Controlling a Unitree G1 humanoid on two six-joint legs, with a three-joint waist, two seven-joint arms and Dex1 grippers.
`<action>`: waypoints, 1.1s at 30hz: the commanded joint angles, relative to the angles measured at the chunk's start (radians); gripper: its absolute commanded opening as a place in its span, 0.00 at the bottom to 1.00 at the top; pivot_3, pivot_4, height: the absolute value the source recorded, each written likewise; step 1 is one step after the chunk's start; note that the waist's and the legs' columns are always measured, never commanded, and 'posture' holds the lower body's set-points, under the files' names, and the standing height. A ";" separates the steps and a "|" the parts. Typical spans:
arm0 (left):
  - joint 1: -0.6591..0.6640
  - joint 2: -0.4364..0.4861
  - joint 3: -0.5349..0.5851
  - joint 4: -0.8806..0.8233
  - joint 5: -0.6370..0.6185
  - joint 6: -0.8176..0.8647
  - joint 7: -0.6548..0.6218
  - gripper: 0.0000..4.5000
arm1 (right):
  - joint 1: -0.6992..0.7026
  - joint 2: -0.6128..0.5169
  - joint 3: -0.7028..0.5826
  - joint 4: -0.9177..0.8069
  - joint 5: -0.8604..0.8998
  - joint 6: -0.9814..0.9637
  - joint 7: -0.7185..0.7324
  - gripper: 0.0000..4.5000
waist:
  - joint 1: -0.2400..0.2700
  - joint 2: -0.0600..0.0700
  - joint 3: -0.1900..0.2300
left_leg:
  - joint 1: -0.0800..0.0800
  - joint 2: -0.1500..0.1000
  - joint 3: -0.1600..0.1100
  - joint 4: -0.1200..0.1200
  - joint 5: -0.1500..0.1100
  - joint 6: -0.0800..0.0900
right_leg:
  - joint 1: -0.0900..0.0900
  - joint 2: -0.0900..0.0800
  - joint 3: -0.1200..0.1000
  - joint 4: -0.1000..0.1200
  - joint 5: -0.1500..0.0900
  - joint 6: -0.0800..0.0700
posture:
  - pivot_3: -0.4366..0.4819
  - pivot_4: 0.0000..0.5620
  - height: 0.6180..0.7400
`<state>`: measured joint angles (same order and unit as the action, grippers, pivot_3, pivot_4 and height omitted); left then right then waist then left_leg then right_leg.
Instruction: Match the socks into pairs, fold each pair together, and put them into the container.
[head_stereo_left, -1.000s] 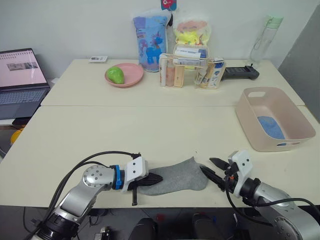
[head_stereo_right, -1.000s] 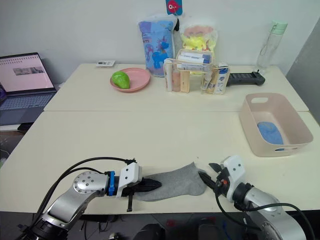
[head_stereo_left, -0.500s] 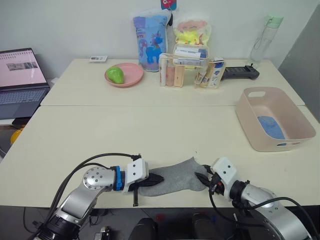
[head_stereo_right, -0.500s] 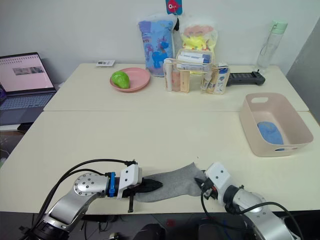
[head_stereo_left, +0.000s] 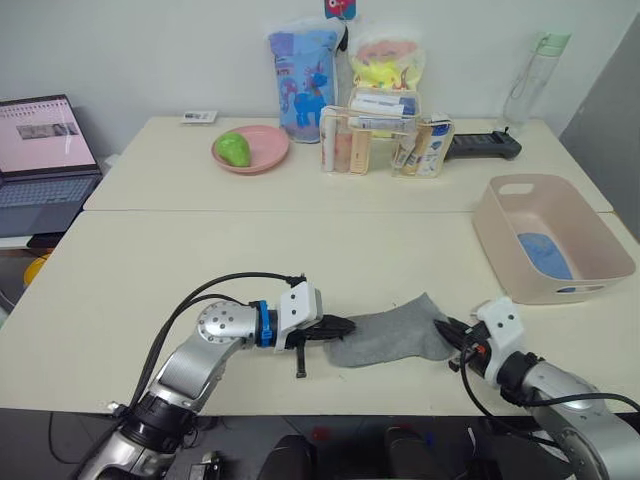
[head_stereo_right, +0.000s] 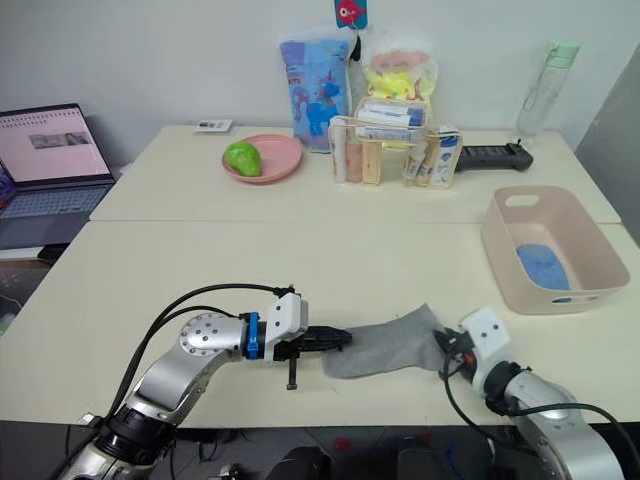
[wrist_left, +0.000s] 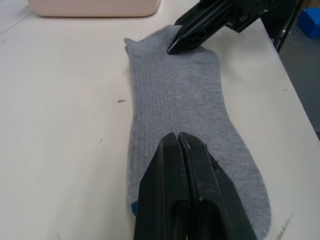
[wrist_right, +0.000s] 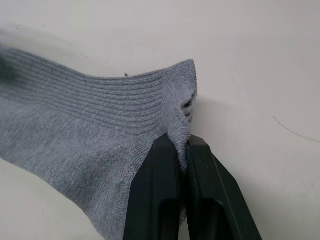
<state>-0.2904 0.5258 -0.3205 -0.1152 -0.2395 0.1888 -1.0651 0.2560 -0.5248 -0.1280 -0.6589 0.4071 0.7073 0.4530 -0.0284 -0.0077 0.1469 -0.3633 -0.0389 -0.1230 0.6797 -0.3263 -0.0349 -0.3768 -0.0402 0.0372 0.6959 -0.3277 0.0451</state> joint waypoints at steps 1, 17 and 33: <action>-0.042 -0.055 -0.050 0.069 0.045 -0.023 0.007 0.00 | -0.034 -0.009 -0.055 -0.137 0.141 0.088 0.017 0.01 | -0.001 0.000 0.000 | 0.000 0.000 0.000 0.000 0.000 0.000 | 0.000 0.000 0.000 0.000 0.000 0.000 | 0.48 0.27 0.69; -0.075 -0.026 -0.076 0.181 0.143 -0.150 -0.051 0.00 | -0.326 0.083 0.050 -0.150 0.543 0.561 -0.165 0.01 | -0.002 0.000 0.000 | 0.000 0.000 -0.001 0.000 0.000 0.000 | 0.000 0.000 0.000 0.000 0.000 0.000 | 0.48 0.27 0.69; -0.088 -0.023 -0.012 0.198 0.122 -0.151 -0.014 0.00 | -0.510 0.302 0.005 -0.045 0.635 0.792 -0.372 0.27 | -0.004 0.000 0.000 | -0.001 0.000 -0.001 0.000 0.000 0.000 | -0.003 0.000 0.000 0.001 0.000 0.000 | 0.48 0.27 0.69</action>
<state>-0.3683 0.4977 -0.3763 0.0897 -0.0965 0.0124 -1.0966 -0.2284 -0.2248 -0.0720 -0.6436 0.9813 1.4851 0.0803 -0.0323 -0.0078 0.1473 -0.3644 -0.0389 -0.1243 0.6798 -0.3262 -0.0351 -0.3797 -0.0401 0.0375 0.6970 -0.3276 0.0450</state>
